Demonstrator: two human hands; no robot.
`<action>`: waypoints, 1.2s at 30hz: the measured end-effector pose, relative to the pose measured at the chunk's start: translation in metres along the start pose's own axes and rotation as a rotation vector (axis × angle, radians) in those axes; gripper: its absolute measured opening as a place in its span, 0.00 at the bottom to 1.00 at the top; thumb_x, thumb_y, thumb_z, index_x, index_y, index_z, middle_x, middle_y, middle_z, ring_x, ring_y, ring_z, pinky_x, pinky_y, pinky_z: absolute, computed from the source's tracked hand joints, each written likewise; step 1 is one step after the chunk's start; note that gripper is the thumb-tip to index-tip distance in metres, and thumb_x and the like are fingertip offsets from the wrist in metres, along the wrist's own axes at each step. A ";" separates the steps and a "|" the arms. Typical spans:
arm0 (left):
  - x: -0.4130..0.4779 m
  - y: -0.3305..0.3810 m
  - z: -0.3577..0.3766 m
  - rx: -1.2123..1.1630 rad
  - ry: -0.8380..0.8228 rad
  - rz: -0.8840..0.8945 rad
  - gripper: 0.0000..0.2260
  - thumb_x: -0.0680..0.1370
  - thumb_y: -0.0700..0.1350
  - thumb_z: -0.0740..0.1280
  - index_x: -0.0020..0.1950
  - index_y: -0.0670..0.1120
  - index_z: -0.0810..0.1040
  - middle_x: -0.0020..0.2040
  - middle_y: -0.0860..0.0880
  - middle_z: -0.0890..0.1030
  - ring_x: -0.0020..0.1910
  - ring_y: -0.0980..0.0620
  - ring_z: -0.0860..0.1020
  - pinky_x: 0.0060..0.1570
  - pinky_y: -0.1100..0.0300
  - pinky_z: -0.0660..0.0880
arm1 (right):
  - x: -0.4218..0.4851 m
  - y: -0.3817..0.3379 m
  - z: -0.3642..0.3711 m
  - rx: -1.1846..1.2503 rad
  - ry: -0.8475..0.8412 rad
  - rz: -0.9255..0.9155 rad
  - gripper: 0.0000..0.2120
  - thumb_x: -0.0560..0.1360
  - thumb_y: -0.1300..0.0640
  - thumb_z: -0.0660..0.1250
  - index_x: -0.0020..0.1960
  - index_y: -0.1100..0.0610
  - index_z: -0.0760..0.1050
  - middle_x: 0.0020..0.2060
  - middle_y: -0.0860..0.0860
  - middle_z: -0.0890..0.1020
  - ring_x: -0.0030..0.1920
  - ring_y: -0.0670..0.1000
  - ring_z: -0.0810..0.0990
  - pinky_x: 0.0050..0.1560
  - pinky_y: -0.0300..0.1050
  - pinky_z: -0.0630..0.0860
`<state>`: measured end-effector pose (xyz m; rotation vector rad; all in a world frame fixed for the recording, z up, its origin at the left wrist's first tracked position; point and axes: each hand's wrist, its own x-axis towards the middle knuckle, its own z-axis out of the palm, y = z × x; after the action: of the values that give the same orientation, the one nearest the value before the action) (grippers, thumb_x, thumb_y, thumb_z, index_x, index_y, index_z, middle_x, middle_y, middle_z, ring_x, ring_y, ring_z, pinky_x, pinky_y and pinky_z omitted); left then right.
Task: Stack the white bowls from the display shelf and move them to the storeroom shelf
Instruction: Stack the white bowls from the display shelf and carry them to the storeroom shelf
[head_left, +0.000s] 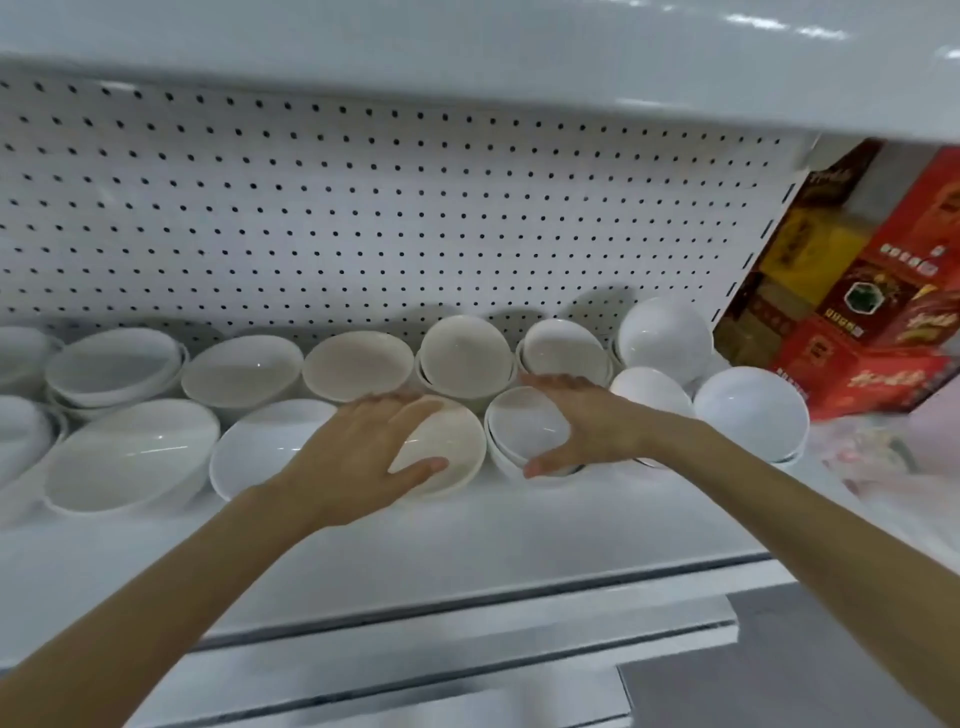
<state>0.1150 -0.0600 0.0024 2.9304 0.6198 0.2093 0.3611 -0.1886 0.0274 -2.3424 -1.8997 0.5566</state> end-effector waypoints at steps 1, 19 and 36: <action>0.000 -0.003 0.002 -0.010 -0.007 -0.003 0.35 0.73 0.69 0.48 0.73 0.51 0.67 0.72 0.49 0.71 0.69 0.48 0.70 0.67 0.57 0.63 | 0.001 0.000 0.001 0.006 -0.002 0.014 0.51 0.64 0.36 0.74 0.77 0.46 0.49 0.76 0.48 0.58 0.75 0.52 0.56 0.73 0.48 0.57; -0.004 -0.004 0.019 -0.095 0.003 -0.037 0.39 0.71 0.73 0.46 0.76 0.54 0.59 0.76 0.47 0.62 0.75 0.47 0.60 0.72 0.52 0.60 | 0.018 0.000 0.003 -0.057 -0.068 0.068 0.56 0.60 0.34 0.75 0.77 0.43 0.46 0.75 0.49 0.60 0.74 0.56 0.56 0.73 0.55 0.56; -0.010 -0.002 0.025 -0.087 -0.019 -0.092 0.48 0.66 0.79 0.35 0.77 0.53 0.59 0.78 0.45 0.58 0.77 0.43 0.56 0.74 0.47 0.60 | -0.015 -0.003 0.015 0.177 0.162 -0.019 0.25 0.69 0.45 0.74 0.63 0.52 0.75 0.58 0.47 0.78 0.56 0.42 0.74 0.53 0.25 0.67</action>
<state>0.1094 -0.0650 -0.0233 2.8099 0.7211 0.1925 0.3509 -0.2046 0.0175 -2.1851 -1.7251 0.4946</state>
